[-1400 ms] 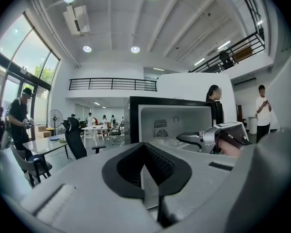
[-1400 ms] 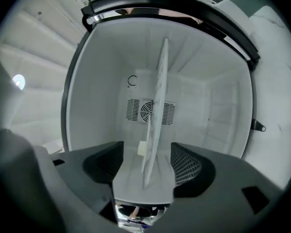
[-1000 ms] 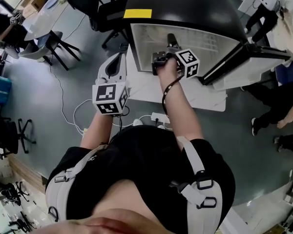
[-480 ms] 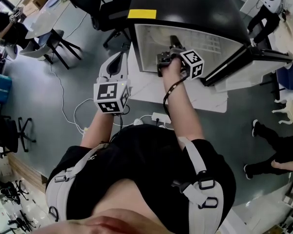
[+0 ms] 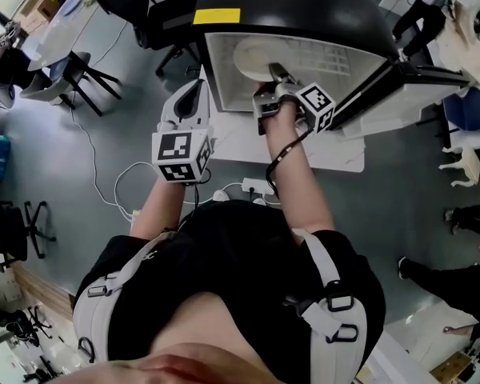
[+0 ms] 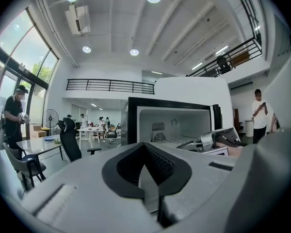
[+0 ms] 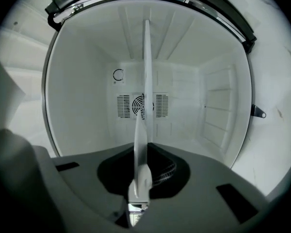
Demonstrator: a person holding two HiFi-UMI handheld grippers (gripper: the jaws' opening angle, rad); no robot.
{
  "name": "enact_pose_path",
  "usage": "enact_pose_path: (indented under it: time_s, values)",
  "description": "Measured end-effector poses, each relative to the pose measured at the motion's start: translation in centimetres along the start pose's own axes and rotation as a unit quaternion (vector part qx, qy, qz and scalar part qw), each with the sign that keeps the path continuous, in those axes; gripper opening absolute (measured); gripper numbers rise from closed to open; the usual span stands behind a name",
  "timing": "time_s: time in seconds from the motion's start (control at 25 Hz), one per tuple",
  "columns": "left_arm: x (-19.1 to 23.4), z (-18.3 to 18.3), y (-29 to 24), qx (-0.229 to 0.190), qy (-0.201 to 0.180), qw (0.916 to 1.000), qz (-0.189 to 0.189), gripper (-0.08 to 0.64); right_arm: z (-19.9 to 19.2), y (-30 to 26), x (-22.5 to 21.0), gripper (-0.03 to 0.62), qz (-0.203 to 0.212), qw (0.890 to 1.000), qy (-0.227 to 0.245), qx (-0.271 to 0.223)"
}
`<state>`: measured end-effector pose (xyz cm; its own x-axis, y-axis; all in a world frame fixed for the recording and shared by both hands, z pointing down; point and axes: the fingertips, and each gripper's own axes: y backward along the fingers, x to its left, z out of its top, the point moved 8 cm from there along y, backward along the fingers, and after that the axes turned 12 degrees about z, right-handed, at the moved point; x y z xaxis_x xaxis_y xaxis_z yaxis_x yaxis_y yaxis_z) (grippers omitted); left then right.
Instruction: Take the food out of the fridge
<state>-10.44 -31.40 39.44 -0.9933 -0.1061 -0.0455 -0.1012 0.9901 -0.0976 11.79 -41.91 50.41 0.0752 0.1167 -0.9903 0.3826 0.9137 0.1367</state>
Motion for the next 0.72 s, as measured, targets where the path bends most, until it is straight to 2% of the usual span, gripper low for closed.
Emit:
enact_pose_path:
  time_s: [0.12, 0.4, 0.6, 0.72]
  values:
    - [-0.3, -0.1, 0.0, -0.001, 0.001, 1.0000, -0.007, 0.002, 0.0, 1.0, 0.2, 0.034, 0.015, 1.000, -0.012, -0.002]
    - [-1.5, -0.1, -0.3, 0.000, 0.009, 0.9996, -0.027, 0.002, 1.4, 4.7, 0.9, 0.034, 0.040, 0.999, -0.005, -0.021]
    - [-3.1, -0.1, -1.0, -0.002, 0.014, 0.9986, -0.050, 0.002, 3.1, 7.9, 2.4, 0.032, 0.051, 0.998, 0.025, -0.041]
    - [-4.0, -0.3, -1.5, 0.001, 0.015, 0.9978, -0.064, 0.002, 3.6, 9.9, 3.0, 0.032, 0.050, 0.997, 0.026, -0.058]
